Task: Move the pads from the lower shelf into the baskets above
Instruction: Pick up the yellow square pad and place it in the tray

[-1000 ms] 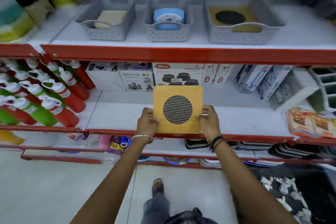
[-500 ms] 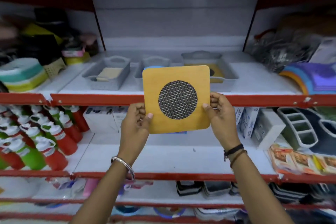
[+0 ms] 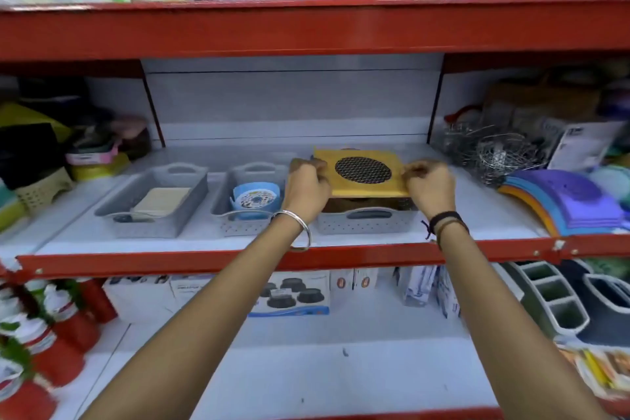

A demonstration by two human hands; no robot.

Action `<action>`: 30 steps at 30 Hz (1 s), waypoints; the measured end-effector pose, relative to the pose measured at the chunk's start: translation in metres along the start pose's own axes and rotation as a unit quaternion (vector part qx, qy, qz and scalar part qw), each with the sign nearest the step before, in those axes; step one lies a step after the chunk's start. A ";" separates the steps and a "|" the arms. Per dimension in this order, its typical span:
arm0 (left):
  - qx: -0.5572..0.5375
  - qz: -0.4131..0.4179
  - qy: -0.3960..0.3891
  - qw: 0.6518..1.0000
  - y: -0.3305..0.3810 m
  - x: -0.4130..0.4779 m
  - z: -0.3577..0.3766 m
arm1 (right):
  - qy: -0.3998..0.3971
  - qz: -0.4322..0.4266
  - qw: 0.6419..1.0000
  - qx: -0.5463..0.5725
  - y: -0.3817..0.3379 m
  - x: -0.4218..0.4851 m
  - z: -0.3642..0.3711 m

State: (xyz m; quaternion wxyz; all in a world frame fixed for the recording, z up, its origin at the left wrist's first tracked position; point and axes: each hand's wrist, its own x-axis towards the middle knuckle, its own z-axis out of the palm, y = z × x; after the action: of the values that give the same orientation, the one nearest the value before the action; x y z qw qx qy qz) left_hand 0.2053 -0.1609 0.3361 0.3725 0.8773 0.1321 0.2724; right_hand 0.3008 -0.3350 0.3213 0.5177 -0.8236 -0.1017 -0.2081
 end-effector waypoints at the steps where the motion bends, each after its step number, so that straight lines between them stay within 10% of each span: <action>1: 0.019 -0.009 -0.010 1.000 0.001 0.007 0.007 | -0.017 -0.002 1.000 -0.024 0.005 0.010 0.002; 10: 0.255 0.002 -0.233 0.939 -0.001 0.032 0.032 | -0.260 -0.073 0.949 -0.165 0.026 0.033 0.013; 17: 0.353 0.058 -0.374 0.856 0.003 0.045 0.035 | -0.433 -0.167 0.835 -0.297 0.021 0.040 0.023; 22: 0.417 0.044 -0.386 0.822 0.007 0.047 0.038 | -0.448 -0.167 0.790 -0.385 0.019 0.043 0.034; 30: 0.388 0.111 -0.297 0.865 -0.018 0.054 0.059 | -0.373 -0.201 0.823 -0.379 0.030 0.045 0.047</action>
State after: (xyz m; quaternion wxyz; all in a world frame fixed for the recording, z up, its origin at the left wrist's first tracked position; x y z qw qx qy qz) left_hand 0.2828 -0.1592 0.3095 -0.0086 0.9993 0.0117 -0.0350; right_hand 0.3640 -0.3087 0.2993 0.0340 -0.9309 -0.3638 -0.0069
